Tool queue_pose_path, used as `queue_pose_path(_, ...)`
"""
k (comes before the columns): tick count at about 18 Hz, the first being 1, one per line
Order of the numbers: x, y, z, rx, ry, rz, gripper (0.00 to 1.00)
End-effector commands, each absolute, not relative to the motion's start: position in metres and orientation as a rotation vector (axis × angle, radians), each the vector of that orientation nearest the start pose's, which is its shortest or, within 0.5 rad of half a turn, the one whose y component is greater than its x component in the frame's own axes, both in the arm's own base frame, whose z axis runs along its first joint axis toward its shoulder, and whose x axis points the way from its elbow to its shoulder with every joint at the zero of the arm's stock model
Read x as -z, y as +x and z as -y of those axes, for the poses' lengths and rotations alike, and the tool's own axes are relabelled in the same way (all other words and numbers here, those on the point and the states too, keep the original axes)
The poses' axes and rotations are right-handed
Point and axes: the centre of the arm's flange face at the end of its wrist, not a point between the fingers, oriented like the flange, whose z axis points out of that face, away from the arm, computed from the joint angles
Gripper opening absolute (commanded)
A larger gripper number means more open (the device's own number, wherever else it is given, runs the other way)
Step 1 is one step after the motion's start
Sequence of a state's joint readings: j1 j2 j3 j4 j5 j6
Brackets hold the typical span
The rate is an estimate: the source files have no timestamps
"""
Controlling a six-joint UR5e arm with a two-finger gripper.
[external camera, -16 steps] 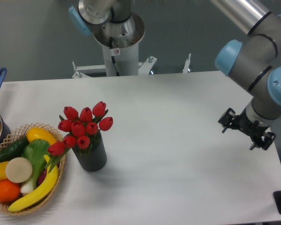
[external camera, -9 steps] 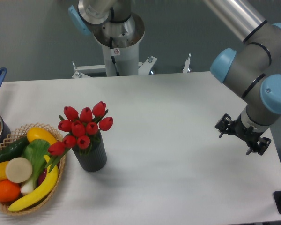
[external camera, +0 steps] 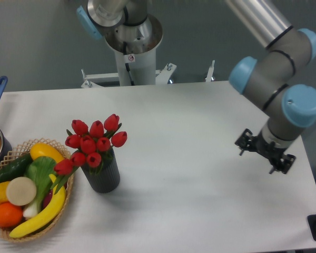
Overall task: Pick up the flowers from the vase
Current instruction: 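Move the open gripper toward the red tulips in the black vase, then lower the open gripper around the tulip stems above the vase rim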
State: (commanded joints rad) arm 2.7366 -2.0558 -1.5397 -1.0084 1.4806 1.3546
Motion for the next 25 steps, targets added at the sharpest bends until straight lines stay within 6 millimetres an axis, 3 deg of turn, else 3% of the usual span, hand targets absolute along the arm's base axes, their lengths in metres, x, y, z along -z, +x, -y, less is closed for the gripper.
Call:
queue_pose_path(2, -0.295, -0.537, -0.390, -0.125, -2.937, -0.287, 1.00)
queue_pose_path(6, -0.302, -0.510, -0.389, -0.041, -2.812, -0.273, 1.00)
queue_pose_path(9, -0.298, -0.474, -0.386, 0.076, -2.661, -0.265, 1.00)
queue_pose_path(19, -0.331, -0.358, -0.373, 0.197, -2.300, -0.277, 1.00)
queue_pose_path(22, -0.334, -0.338, -0.375, 0.235, -2.180, -0.276, 1.00)
queue_pose_path(25, -0.337, -0.332, -0.384, 0.293, -2.056, -0.268, 1.00)
